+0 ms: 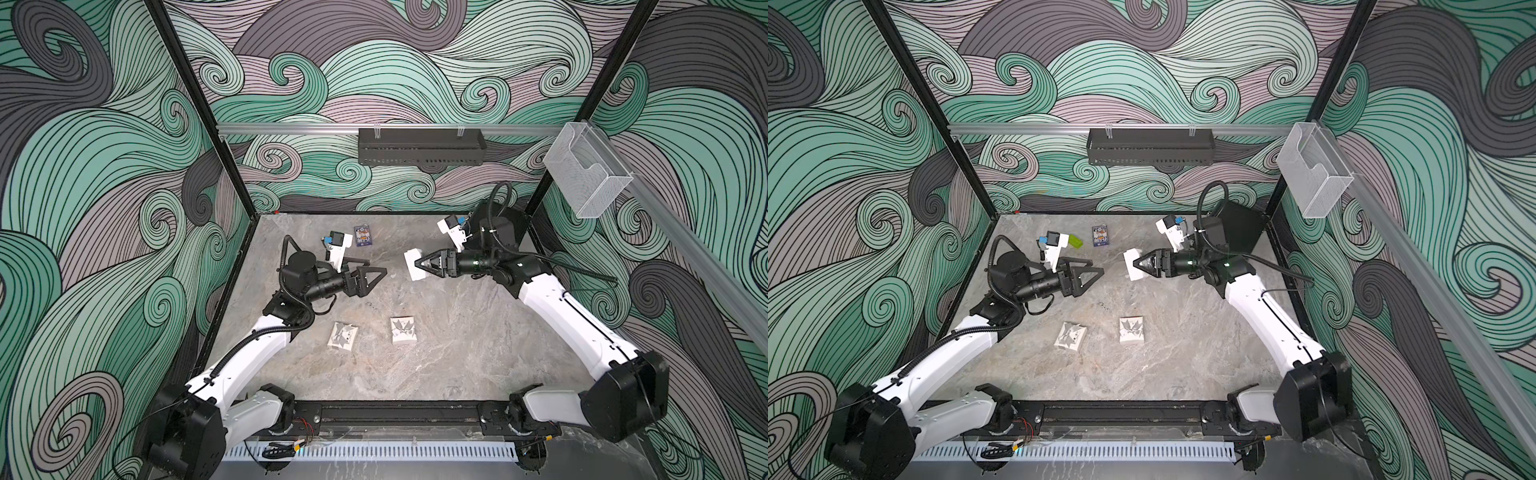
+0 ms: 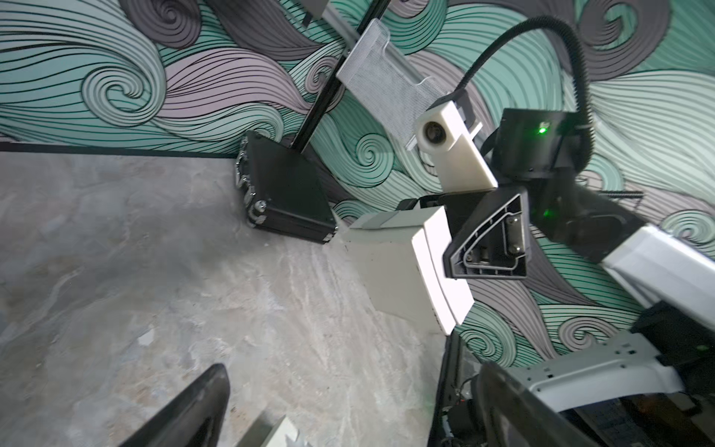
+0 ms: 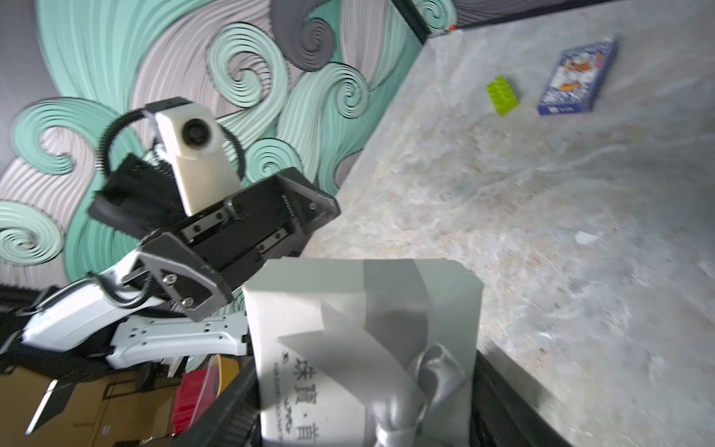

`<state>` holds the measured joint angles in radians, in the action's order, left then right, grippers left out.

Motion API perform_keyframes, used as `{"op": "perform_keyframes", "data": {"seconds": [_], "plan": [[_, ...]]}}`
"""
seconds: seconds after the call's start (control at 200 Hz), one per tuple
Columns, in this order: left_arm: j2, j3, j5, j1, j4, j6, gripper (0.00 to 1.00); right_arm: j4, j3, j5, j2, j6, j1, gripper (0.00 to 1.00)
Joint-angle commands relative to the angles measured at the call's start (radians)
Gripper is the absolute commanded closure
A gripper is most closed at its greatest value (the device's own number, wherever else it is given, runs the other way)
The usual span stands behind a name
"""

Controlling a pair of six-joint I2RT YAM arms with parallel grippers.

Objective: Take the necklace out of the lift-off lid jewelry box
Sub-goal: Pick up the jewelry box from the center of the board, then open the lid on the jewelry box.

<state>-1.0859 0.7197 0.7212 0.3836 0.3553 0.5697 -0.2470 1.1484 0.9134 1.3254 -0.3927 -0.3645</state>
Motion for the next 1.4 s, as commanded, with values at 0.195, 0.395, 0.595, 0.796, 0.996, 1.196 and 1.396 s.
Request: {"op": "perform_keyframes", "data": {"seconds": [0.195,0.395,0.595,0.796,0.996,1.196,1.396], "plan": [[0.082,0.061,0.105,0.062,0.082,0.118,0.01,0.323,-0.023,0.212,-0.046,-0.191,-0.05,0.28],[0.048,0.092,0.103,0.09,0.092,0.155,0.04,0.327,-0.003,0.216,-0.053,-0.177,-0.118,0.27],[0.049,0.098,0.107,0.108,0.109,0.162,0.04,0.413,-0.015,0.237,-0.053,-0.219,-0.141,0.27],[0.059,0.09,0.109,0.115,0.138,0.168,0.1,0.435,-0.01,0.243,-0.054,-0.227,-0.152,0.27],[0.072,0.083,0.114,0.121,0.189,0.192,0.23,0.483,-0.021,0.248,-0.043,-0.244,-0.154,0.27],[0.071,0.082,0.113,0.124,0.203,0.2,0.26,0.541,-0.024,0.259,-0.035,-0.282,-0.154,0.27],[0.066,0.082,0.104,0.126,0.21,0.205,0.25,0.564,-0.031,0.266,-0.035,-0.299,-0.155,0.27]]}}
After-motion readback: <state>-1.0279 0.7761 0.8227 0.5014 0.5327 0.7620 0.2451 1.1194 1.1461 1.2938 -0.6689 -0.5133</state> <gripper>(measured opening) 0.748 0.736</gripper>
